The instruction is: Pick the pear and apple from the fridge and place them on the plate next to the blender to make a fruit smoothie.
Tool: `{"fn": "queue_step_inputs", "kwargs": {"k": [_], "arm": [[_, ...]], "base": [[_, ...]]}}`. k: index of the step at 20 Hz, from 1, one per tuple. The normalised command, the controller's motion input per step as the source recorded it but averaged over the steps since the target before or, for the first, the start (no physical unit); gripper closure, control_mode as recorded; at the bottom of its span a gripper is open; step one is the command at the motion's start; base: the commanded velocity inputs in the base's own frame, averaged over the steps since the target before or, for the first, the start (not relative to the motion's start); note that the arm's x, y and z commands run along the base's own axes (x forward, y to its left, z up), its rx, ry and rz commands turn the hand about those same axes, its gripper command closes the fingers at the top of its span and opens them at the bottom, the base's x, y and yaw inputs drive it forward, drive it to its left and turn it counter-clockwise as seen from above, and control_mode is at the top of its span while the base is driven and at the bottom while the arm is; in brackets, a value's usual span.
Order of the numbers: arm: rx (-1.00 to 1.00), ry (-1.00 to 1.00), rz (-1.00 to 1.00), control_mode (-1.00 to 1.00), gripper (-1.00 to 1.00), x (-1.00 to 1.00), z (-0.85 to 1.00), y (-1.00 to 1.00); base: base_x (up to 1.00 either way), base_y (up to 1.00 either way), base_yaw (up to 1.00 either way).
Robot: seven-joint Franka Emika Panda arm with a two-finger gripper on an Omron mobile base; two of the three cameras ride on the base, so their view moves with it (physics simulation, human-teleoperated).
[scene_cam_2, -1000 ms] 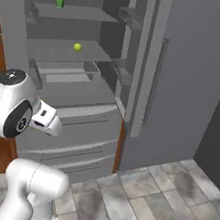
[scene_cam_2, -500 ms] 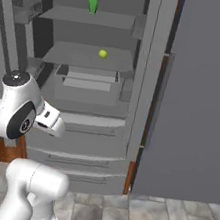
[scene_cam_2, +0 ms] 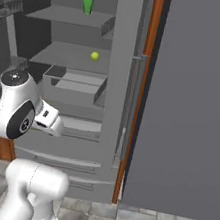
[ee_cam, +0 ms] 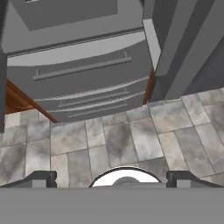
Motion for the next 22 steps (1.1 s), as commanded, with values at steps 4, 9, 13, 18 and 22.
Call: {"fn": "queue_step_inputs", "kwargs": {"k": [4,9,13,18,22], "arm": [[0.0,0.0,0.0,1.0,-1.0,0.0,0.0,0.0],[0.0,0.0,0.0,1.0,-1.0,0.0,0.0,0.0],[0.0,0.0,0.0,1.0,-1.0,0.0,0.0,0.0],[0.0,0.0,0.0,1.0,-1.0,0.0,0.0,0.0],[0.0,0.0,0.0,1.0,-1.0,0.0,0.0,0.0]], "base": [[0.43,0.0,0.3],[0.3,0.0,0.33],[0.34,0.08,0.17],[0.5,0.13,0.03],[0.62,0.11,0.0]]}}
